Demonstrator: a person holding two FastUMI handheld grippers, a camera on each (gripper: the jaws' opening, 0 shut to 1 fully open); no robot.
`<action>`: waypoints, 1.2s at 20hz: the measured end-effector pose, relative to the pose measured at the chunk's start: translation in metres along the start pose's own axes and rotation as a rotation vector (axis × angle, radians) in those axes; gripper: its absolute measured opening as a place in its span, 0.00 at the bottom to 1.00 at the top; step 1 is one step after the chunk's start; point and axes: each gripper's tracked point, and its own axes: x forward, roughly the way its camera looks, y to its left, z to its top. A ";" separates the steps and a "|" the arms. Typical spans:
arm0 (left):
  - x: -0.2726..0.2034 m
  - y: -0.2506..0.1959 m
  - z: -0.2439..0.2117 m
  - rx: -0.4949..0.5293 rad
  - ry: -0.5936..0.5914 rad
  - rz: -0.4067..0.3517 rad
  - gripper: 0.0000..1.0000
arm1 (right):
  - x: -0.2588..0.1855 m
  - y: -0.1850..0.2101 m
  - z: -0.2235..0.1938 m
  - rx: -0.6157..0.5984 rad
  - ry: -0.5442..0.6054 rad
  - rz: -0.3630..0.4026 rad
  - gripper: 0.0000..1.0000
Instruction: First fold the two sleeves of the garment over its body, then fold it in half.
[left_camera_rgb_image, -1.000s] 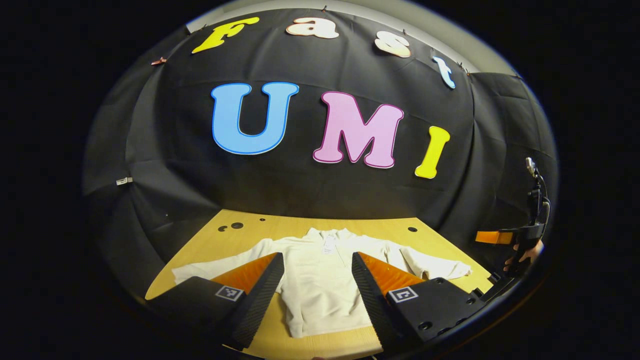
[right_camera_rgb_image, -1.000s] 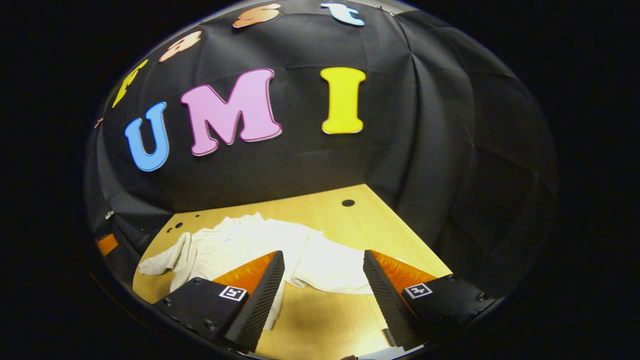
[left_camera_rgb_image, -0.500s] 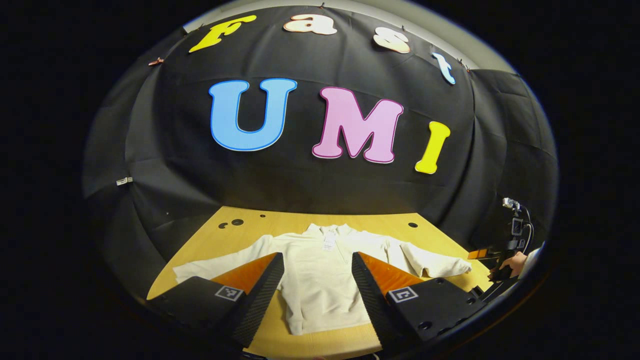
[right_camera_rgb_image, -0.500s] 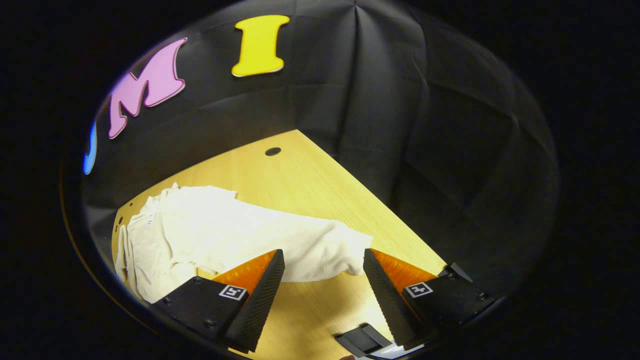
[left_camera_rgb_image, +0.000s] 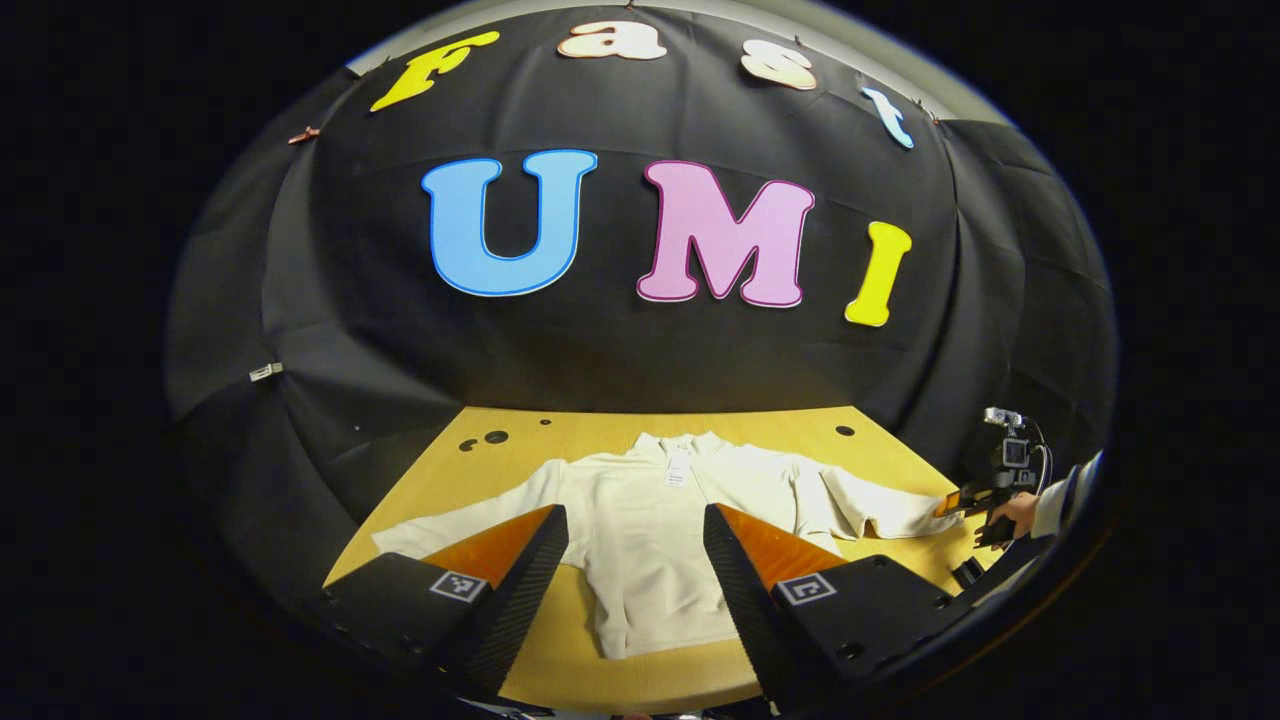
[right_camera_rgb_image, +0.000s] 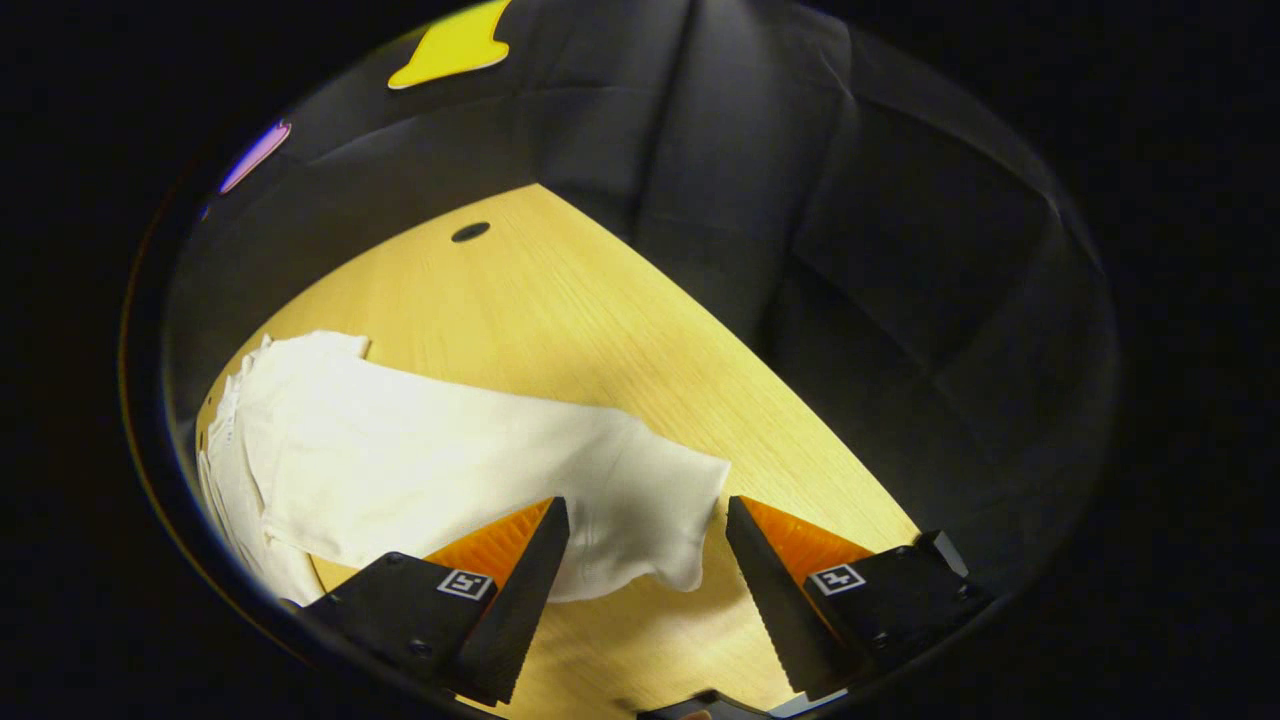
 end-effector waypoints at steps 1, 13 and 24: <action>0.000 0.002 0.000 0.002 0.001 0.009 0.90 | 0.011 -0.001 0.008 0.030 -0.030 -0.009 0.98; -0.005 0.005 -0.003 0.002 -0.005 0.000 0.90 | -0.004 0.022 0.008 0.028 -0.002 0.086 0.13; -0.020 0.013 -0.002 -0.003 -0.060 -0.083 0.90 | -0.111 0.042 -0.026 0.039 -0.113 0.132 0.13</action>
